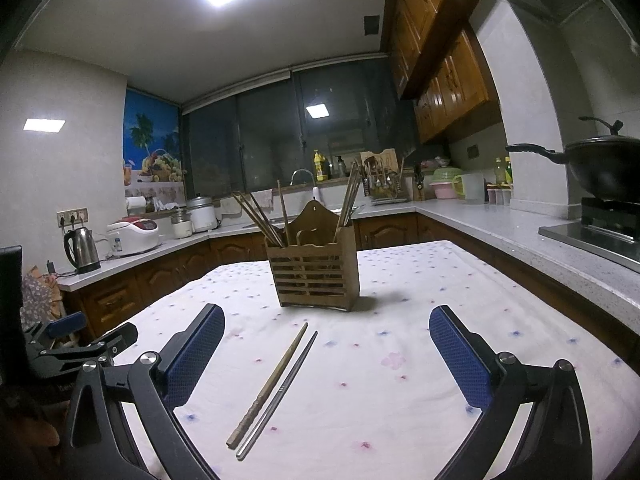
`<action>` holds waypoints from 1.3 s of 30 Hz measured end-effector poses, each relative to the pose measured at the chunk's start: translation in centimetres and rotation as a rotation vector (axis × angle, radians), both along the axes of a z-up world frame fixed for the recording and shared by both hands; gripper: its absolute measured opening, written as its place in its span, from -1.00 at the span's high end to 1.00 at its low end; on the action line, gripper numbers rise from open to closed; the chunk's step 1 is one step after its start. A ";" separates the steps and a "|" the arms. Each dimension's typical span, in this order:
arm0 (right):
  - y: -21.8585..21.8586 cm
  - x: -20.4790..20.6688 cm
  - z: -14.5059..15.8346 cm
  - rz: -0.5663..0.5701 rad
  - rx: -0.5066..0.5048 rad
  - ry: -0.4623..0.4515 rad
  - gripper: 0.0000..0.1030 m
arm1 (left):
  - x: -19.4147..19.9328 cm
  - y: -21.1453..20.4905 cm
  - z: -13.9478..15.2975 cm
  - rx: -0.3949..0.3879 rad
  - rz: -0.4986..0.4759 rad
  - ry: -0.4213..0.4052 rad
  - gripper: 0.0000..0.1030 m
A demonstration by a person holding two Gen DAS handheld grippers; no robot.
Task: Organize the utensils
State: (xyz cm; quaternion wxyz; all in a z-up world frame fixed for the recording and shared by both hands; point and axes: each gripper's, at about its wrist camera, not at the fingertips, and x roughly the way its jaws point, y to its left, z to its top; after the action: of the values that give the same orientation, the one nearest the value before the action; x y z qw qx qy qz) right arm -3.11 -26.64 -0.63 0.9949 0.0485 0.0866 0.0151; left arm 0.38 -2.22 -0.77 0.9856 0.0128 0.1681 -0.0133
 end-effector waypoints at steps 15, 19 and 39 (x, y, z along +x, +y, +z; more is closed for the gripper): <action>0.3 0.1 0.1 0.003 0.002 -0.001 -1.00 | 0.4 0.2 -0.5 0.002 -0.006 0.009 -1.00; 0.4 0.3 0.3 0.005 0.003 0.001 -1.00 | 0.5 0.3 -0.6 -0.001 -0.009 0.016 -1.00; 0.6 2.4 0.4 0.018 0.019 0.060 -1.00 | 1.8 0.4 0.0 -0.032 -0.041 0.040 -1.00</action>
State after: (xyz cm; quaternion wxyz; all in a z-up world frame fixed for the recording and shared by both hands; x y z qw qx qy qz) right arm -0.72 -26.07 -0.27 0.9912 0.0579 0.1166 0.0235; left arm 2.14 -1.77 -0.72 0.9817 0.0003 0.1871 -0.0362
